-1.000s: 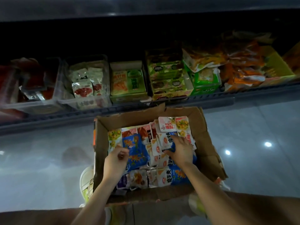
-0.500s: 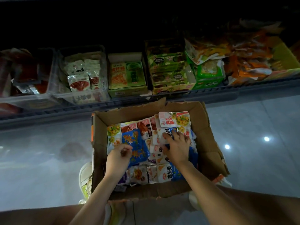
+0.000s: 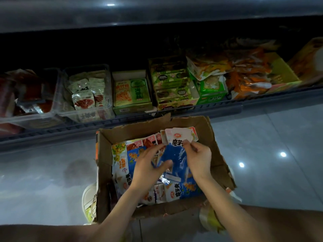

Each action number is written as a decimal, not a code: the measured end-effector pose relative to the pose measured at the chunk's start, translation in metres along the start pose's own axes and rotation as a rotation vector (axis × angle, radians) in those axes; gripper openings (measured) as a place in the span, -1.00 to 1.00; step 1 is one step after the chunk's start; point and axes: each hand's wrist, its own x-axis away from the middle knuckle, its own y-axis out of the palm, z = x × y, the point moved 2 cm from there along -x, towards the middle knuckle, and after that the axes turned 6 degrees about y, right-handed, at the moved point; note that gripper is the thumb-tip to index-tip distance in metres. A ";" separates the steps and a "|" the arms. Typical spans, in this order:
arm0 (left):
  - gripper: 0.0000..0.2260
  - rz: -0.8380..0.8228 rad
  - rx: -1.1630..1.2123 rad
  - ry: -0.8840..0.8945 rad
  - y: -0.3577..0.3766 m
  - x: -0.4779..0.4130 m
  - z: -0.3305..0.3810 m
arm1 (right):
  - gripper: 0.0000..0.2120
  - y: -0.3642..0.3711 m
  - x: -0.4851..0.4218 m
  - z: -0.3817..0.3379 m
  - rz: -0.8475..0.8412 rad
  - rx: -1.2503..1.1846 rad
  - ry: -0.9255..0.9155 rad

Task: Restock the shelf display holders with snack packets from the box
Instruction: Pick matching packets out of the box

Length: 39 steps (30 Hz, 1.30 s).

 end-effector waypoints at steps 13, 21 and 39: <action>-0.55 -0.030 0.694 -0.266 -0.011 -0.008 0.050 | -0.80 -0.024 0.018 -0.080 -0.462 -0.335 0.295; -0.65 0.079 1.126 -0.567 -0.034 0.005 0.050 | -0.62 -0.030 0.025 -0.075 -0.350 -0.142 0.020; -0.67 0.128 0.844 -0.455 -0.017 0.004 0.003 | -0.76 0.000 0.035 -0.037 -0.477 -0.237 0.216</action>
